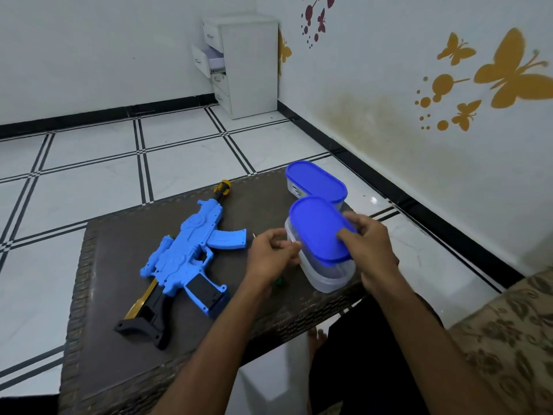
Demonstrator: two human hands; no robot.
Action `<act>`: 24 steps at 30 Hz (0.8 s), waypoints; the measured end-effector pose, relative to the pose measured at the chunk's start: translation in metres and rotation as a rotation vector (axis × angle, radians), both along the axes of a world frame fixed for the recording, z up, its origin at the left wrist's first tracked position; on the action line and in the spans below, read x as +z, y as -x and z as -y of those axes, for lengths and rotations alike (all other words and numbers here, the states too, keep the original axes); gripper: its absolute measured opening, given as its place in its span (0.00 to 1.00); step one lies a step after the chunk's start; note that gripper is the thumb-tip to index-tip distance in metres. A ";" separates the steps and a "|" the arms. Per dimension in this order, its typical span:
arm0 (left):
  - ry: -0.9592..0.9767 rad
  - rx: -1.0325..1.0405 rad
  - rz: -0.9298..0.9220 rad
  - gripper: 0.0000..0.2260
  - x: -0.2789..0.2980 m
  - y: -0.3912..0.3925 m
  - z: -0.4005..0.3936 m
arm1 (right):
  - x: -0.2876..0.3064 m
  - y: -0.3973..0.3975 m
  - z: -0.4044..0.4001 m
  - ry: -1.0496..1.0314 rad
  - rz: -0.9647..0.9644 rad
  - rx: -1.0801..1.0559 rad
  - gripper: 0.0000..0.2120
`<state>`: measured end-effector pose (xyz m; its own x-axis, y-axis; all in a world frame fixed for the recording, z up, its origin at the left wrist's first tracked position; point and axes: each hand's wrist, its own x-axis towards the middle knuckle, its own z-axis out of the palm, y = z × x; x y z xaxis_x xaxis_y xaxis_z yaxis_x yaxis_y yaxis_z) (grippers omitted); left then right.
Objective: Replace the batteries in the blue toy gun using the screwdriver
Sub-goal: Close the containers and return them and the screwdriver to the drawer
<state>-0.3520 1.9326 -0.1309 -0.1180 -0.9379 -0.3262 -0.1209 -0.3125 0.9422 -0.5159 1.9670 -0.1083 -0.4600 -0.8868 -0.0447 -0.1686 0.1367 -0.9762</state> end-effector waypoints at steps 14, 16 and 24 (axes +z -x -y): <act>0.028 0.114 -0.083 0.25 -0.009 0.018 -0.003 | -0.004 0.024 0.008 -0.253 -0.586 0.135 0.14; 0.028 0.130 -0.079 0.26 -0.010 0.020 -0.002 | -0.008 0.028 0.008 -0.252 -0.581 0.142 0.13; -0.183 0.139 -0.225 0.33 -0.003 0.022 0.003 | -0.019 0.039 0.011 -0.282 -0.446 0.171 0.13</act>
